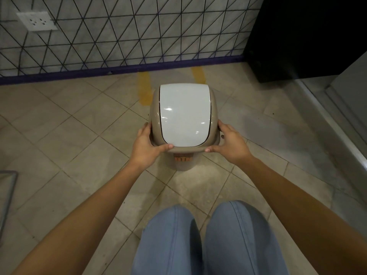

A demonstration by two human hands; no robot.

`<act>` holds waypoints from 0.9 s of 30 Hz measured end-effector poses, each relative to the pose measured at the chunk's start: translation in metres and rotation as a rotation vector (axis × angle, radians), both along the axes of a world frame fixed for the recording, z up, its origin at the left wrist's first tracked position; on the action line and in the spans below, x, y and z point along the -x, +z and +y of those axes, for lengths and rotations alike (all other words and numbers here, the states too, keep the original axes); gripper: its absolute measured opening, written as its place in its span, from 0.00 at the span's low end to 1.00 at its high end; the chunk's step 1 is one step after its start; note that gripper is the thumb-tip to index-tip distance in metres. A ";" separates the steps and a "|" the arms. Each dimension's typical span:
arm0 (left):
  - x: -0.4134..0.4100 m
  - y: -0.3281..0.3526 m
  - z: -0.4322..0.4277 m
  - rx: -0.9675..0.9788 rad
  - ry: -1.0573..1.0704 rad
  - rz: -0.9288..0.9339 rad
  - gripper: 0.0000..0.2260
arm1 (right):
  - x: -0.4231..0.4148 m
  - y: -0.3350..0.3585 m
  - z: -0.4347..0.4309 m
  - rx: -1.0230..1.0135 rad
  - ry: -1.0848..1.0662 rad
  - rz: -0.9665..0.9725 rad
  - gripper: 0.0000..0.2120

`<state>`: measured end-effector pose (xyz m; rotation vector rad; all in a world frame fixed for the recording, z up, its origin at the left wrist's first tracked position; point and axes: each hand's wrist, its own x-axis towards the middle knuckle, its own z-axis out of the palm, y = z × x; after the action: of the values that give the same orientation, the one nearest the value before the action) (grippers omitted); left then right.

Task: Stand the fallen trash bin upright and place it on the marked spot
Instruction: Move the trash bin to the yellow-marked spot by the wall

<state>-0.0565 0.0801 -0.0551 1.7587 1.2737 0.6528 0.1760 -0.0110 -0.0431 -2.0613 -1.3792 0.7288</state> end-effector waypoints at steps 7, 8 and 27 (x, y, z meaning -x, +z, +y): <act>-0.022 0.001 0.027 0.019 0.003 0.018 0.44 | -0.013 0.009 0.037 0.008 -0.070 -0.081 0.34; -0.024 0.002 0.031 0.020 0.006 0.028 0.44 | -0.015 0.009 0.043 0.016 -0.075 -0.081 0.32; -0.054 -0.009 0.099 0.182 0.030 -0.205 0.45 | -0.047 0.014 0.129 0.097 -0.190 0.062 0.37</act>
<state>-0.0023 0.1789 -0.0636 1.4874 1.1807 0.6924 0.2226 0.1177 -0.0288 -2.1893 -1.1163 0.7833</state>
